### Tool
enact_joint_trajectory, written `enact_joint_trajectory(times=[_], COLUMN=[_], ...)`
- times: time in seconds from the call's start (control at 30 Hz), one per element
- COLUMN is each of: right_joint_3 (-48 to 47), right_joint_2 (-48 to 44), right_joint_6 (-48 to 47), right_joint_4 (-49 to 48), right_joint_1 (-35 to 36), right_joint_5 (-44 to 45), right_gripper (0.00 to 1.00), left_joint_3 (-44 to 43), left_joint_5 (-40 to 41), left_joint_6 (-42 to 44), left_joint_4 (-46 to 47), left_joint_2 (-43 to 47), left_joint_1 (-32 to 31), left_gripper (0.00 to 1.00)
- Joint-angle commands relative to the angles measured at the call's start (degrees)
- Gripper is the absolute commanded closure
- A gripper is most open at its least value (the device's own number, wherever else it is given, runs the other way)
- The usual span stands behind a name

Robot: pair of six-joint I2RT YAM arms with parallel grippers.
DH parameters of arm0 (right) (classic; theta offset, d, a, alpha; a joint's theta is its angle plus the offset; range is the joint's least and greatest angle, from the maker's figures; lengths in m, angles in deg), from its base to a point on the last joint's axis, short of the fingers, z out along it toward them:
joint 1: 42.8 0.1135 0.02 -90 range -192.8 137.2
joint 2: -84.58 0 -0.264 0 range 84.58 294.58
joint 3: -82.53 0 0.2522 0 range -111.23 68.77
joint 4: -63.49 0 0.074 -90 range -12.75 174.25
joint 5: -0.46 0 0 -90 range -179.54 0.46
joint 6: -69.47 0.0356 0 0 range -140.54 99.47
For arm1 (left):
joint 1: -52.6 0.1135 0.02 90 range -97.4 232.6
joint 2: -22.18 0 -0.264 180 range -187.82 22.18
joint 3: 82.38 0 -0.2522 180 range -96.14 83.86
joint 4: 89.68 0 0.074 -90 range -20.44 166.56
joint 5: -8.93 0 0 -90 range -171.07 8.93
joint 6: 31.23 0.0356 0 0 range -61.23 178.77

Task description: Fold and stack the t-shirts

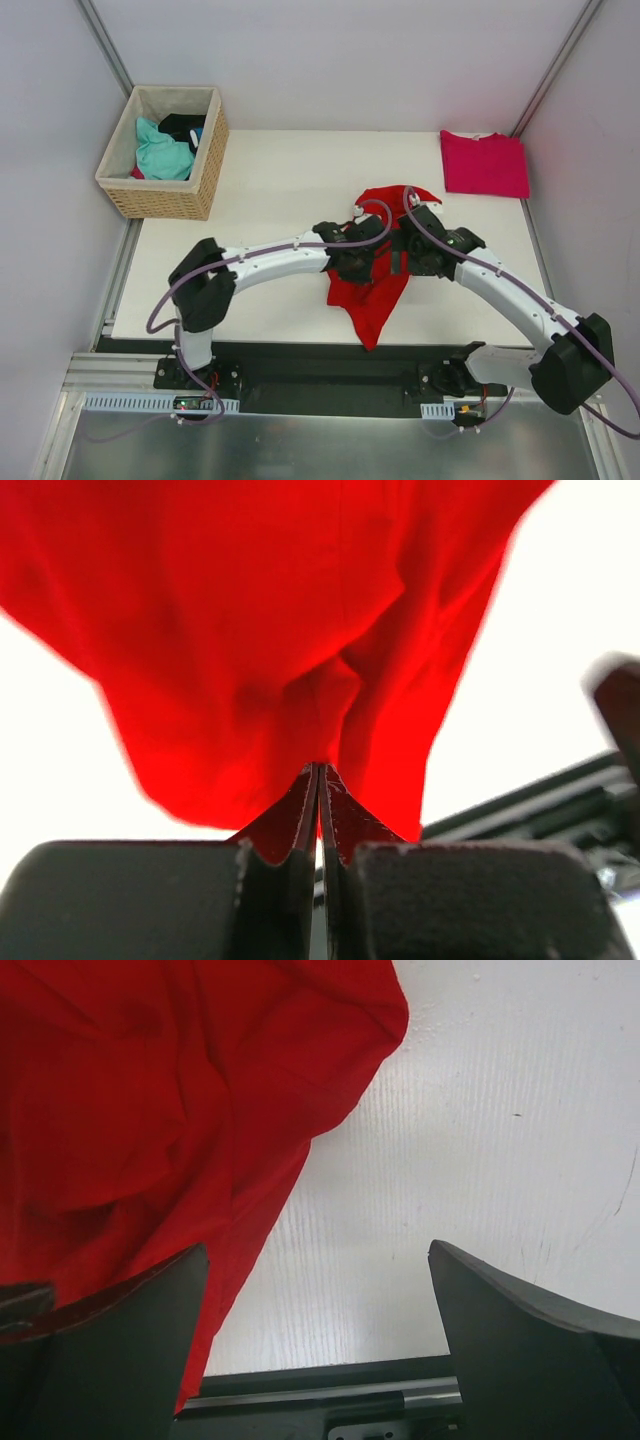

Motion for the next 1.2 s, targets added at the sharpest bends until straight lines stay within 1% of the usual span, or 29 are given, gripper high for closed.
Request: enact_joint_trajectory(times=[0.0,0.03,0.1,0.17,0.23,0.27,0.43,0.6,0.7,0.83,1.0,1.03,1.07,1.17], right_joint_3=[-0.9,-2.8,-4.9,-8.2,-10.9,-14.3,-23.1,-29.7,-32.1,-35.8,-37.1,-37.1,-37.0,-38.7], right_joint_2=[2.2,4.2,5.7,7.2,9.1,11.5,19.0,25.7,29.0,34.7,36.3,36.1,36.0,36.8], right_joint_6=[0.0,-0.4,-1.1,-2.0,-2.7,-3.3,-5.6,-6.6,-7.1,-8.0,-7.8,-7.9,-8.1,-8.6], right_joint_4=[-2.4,-2.4,-2.5,-3.9,-4.5,-4.4,-4.8,-5.4,-5.6,-7.5,-9.0,-9.3,-9.6,-9.4], right_joint_1=[-0.1,-0.3,-1.5,-2.5,-3.0,-3.3,-4.3,-6.3,-7.9,-10.4,-14.1,-14.1,-14.1,-14.1], right_joint_5=[5.4,6.3,6.8,6.0,5.3,5.3,4.5,3.6,3.0,0.7,-6.4,-6.5,-7.0,-8.8], right_gripper=[0.04,0.04,0.04,0.04,0.04,0.04,0.04,0.04,0.04,0.04,0.04,0.04,0.04,0.04], left_joint_3=[-0.2,-1.1,-2.6,-5.1,-6.1,-6.0,-1.9,2.8,4.8,6.6,7.0,6.8,6.5,5.4], left_joint_5=[2.7,3.2,6.1,8.3,10.4,11.0,13.4,13.8,14.4,14.8,18.1,18.0,17.5,15.9], left_joint_6=[2.4,2.7,4.4,5.3,6.2,6.3,6.8,6.2,5.9,5.8,8.0,8.6,9.1,10.7], left_joint_4=[-1.3,-3.2,-5.6,-9.5,-11.1,-12.0,-13.9,-14.2,-14.2,-14.2,-14.5,-14.7,-14.8,-14.7], left_joint_2=[13.9,17.2,20.1,24.0,27.6,28.6,34.1,35.8,36.3,38.5,43.1,43.9,44.1,43.6], left_joint_1=[2.3,3.2,3.9,5.1,6.4,7.7,12.1,14.6,15.4,18.7,22.5,23.6,26.4,30.1], left_gripper=[1.0,1.0,1.0,1.0,1.0,1.0,1.0,1.0,1.0,1.0,1.0,1.0,1.0,1.0])
